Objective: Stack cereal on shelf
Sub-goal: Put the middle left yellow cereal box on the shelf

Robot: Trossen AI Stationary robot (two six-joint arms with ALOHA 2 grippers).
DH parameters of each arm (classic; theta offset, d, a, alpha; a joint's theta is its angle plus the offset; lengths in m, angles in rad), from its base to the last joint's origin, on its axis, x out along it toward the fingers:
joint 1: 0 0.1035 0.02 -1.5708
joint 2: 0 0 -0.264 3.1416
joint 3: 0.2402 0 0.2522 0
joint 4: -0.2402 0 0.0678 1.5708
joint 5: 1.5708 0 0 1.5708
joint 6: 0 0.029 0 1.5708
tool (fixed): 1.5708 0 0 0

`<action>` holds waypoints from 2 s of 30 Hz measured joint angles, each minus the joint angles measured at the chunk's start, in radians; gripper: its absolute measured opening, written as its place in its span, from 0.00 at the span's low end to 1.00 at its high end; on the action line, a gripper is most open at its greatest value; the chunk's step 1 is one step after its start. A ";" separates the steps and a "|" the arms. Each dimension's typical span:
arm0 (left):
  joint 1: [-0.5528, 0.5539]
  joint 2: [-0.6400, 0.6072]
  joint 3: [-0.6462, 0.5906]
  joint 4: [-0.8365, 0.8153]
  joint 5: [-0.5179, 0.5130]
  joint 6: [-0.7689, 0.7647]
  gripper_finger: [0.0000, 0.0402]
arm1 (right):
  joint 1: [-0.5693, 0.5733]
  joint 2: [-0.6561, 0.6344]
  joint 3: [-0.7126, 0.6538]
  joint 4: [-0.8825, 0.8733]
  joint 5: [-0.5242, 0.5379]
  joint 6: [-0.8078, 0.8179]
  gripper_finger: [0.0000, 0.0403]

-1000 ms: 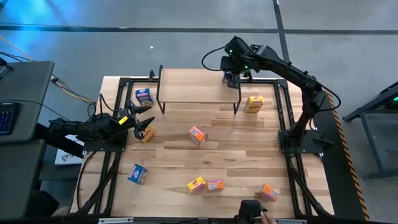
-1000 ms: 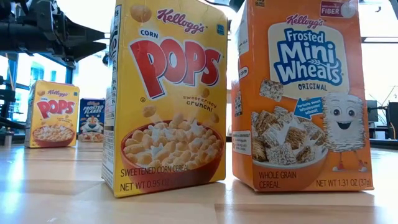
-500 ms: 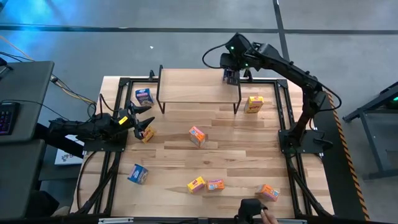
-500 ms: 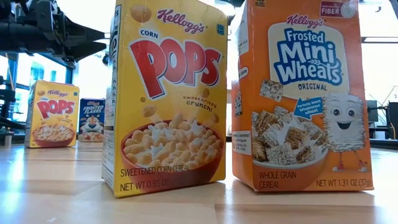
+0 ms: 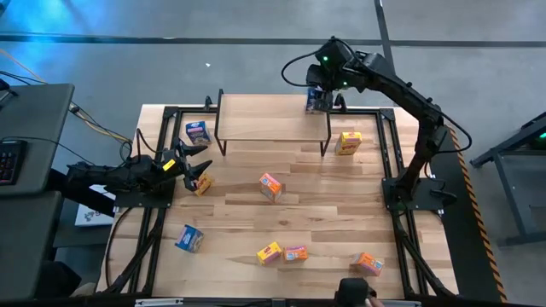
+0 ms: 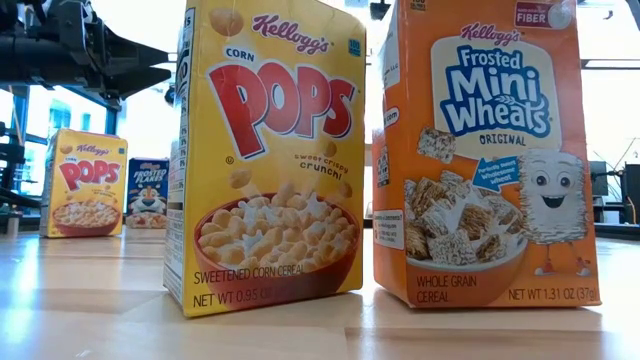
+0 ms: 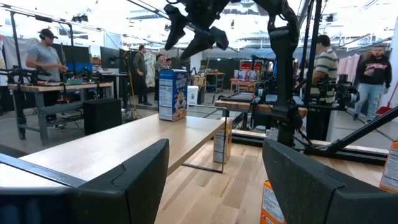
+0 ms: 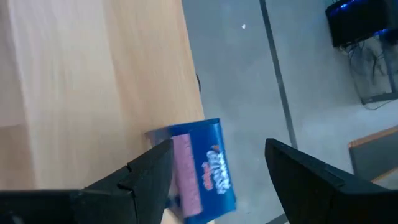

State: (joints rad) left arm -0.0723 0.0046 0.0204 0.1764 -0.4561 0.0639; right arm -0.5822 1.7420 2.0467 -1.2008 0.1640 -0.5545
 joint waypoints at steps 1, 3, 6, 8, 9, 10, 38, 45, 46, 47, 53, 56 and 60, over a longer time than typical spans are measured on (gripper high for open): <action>0.000 0.000 0.000 0.000 0.000 0.000 0.62 | 0.005 -0.001 0.009 -0.015 -0.004 0.007 0.61; 0.000 0.000 0.000 0.000 0.000 0.000 0.62 | 0.016 -0.011 0.015 -0.032 -0.017 0.021 0.61; 0.000 0.000 0.000 0.000 0.000 0.000 0.62 | 0.042 -0.033 0.015 -0.037 -0.025 0.042 0.61; 0.000 0.000 0.000 0.000 0.000 0.000 0.62 | 0.063 -0.046 0.015 -0.038 -0.018 0.053 0.61; 0.000 0.000 0.000 0.000 0.000 0.000 0.62 | 0.073 -0.052 0.015 -0.038 -0.018 0.056 0.61; 0.000 0.000 0.000 0.000 0.000 0.000 0.62 | 0.085 -0.058 0.015 -0.038 -0.018 0.058 0.61; 0.000 0.000 0.000 0.000 0.000 0.000 0.62 | 0.394 -0.392 -0.336 -0.021 -0.057 0.392 0.61; 0.000 0.000 0.000 0.000 0.000 0.000 0.62 | 0.416 -0.580 -0.622 0.168 -0.014 0.490 0.61; 0.000 0.000 0.000 0.000 0.000 0.000 0.62 | 0.420 -0.603 -0.658 0.192 -0.014 0.504 0.61; 0.000 0.000 0.000 0.000 0.000 0.000 0.62 | 0.424 -0.624 -0.692 0.218 -0.014 0.516 0.61; 0.000 0.000 0.000 0.000 0.000 0.000 0.62 | 0.450 -0.723 -0.872 0.367 -0.014 0.571 0.61; 0.000 0.000 0.000 0.000 0.000 0.000 0.62 | 0.462 -0.755 -0.955 0.459 -0.012 0.592 0.61; 0.000 0.000 0.000 0.000 0.000 0.000 0.62 | 0.474 -0.776 -1.056 0.592 -0.010 0.600 0.61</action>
State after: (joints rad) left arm -0.0726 0.0044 0.0204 0.1764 -0.4557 0.0639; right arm -0.1077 0.9655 0.9908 -0.6085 0.1536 0.0460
